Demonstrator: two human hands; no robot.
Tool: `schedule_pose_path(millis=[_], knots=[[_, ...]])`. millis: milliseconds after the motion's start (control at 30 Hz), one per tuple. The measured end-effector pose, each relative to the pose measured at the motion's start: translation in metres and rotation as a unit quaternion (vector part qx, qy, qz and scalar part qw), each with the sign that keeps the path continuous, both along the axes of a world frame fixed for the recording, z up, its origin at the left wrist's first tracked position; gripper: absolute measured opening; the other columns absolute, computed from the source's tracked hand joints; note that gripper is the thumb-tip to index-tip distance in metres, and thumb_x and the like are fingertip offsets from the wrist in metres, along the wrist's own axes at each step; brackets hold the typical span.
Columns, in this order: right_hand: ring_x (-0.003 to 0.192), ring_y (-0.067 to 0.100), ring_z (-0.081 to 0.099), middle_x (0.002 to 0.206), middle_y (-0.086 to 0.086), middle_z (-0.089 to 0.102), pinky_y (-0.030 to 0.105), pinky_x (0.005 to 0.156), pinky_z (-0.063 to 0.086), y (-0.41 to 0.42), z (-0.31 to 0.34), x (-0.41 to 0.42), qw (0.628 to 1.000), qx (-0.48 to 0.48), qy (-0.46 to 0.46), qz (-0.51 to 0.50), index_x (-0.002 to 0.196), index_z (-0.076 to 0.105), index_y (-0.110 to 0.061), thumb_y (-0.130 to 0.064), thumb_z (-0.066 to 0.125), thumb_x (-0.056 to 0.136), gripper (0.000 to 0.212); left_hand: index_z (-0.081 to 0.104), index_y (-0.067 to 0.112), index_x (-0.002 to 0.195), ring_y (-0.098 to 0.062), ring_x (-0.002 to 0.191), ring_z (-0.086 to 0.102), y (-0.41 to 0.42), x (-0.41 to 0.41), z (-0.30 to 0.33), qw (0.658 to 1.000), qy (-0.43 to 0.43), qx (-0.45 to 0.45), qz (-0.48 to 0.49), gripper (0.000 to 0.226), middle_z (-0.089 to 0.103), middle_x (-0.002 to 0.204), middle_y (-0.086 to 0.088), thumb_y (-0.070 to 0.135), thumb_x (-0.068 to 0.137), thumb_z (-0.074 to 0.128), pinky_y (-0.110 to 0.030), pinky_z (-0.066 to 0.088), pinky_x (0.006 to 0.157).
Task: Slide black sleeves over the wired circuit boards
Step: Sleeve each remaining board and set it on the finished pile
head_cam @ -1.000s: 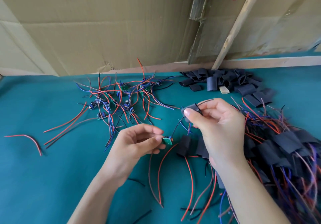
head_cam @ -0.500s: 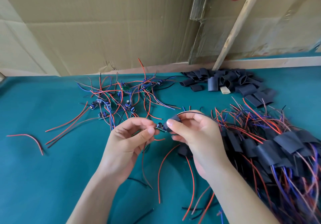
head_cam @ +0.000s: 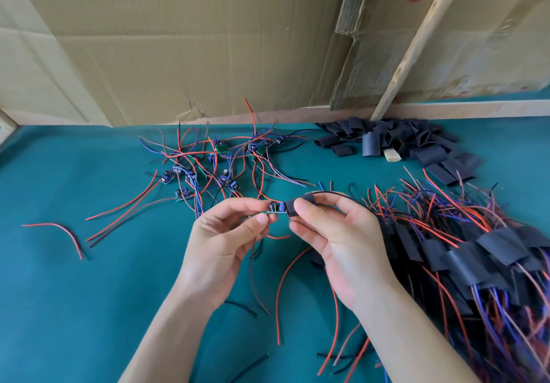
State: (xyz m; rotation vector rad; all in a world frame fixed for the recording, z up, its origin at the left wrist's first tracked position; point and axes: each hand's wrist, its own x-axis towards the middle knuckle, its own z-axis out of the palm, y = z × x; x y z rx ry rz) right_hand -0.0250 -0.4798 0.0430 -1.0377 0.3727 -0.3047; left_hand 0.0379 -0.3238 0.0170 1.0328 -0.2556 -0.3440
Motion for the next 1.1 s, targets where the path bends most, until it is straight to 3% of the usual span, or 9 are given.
schedule_pose_path(millis=[100, 267, 433, 633, 800, 1100], knots=[[0.074, 0.021, 0.073, 0.089, 0.016, 0.079, 0.028, 0.071, 0.061, 0.0013, 0.0013, -0.0004, 0.999, -0.05, 0.013, -0.014, 0.074, 0.08, -0.018, -0.007, 0.083, 0.077, 0.013, 0.079, 0.017, 0.085, -0.017, 0.083, 0.073, -0.0011, -0.0009, -0.001, 0.998, -0.04, 0.04, 0.027, 0.018, 0.076, 0.087, -0.008, 0.006, 0.071, 0.083, -0.022, 0.056, 0.073], [0.072, 0.024, 0.073, 0.089, 0.017, 0.079, 0.028, 0.069, 0.061, 0.0006, 0.0009, -0.0012, 0.999, -0.007, 0.032, -0.018, 0.088, 0.073, -0.007, -0.005, 0.083, 0.078, 0.014, 0.08, 0.018, 0.082, -0.014, 0.076, 0.071, -0.0043, -0.0031, -0.0031, 0.988, -0.089, 0.092, 0.085, 0.014, 0.077, 0.083, -0.006, 0.008, 0.072, 0.079, -0.022, 0.056, 0.072], [0.074, 0.023, 0.075, 0.087, 0.016, 0.079, 0.029, 0.069, 0.061, 0.0055, 0.0006, -0.0013, 0.999, -0.023, 0.032, -0.03, 0.089, 0.071, -0.005, -0.004, 0.083, 0.079, 0.016, 0.08, 0.02, 0.079, -0.011, 0.073, 0.071, -0.0058, -0.0026, -0.005, 0.974, -0.128, 0.14, 0.123, 0.03, 0.077, 0.08, -0.004, -0.01, 0.08, 0.077, -0.022, 0.057, 0.072], [0.085, 0.025, 0.078, 0.088, 0.014, 0.079, 0.032, 0.076, 0.063, 0.007, -0.0003, -0.0027, 0.997, -0.069, 0.022, -0.034, 0.086, 0.071, -0.006, -0.001, 0.083, 0.078, 0.015, 0.078, 0.016, 0.079, -0.014, 0.071, 0.068, -0.004, -0.0029, -0.0024, 0.977, -0.121, 0.14, 0.109, 0.012, 0.076, 0.079, -0.006, 0.012, 0.07, 0.085, -0.022, 0.056, 0.069], [0.079, 0.023, 0.075, 0.085, 0.016, 0.078, 0.037, 0.077, 0.062, 0.0101, -0.0033, -0.0022, 0.99, -0.139, 0.005, -0.027, 0.088, 0.066, 0.004, 0.001, 0.083, 0.079, 0.019, 0.078, 0.016, 0.078, -0.018, 0.07, 0.066, -0.0015, -0.0017, -0.0029, 0.979, -0.098, 0.123, 0.127, 0.012, 0.074, 0.078, -0.008, 0.016, 0.069, 0.086, -0.025, 0.056, 0.069], [0.08, 0.025, 0.075, 0.086, 0.017, 0.078, 0.032, 0.075, 0.062, 0.008, -0.0052, -0.0015, 0.997, -0.075, 0.009, -0.026, 0.079, 0.074, -0.01, -0.001, 0.083, 0.077, 0.013, 0.075, 0.013, 0.077, -0.018, 0.062, 0.063, -0.0012, -0.0027, 0.0, 0.976, -0.122, 0.153, 0.093, 0.016, 0.071, 0.073, -0.006, 0.015, 0.067, 0.088, -0.026, 0.055, 0.063]])
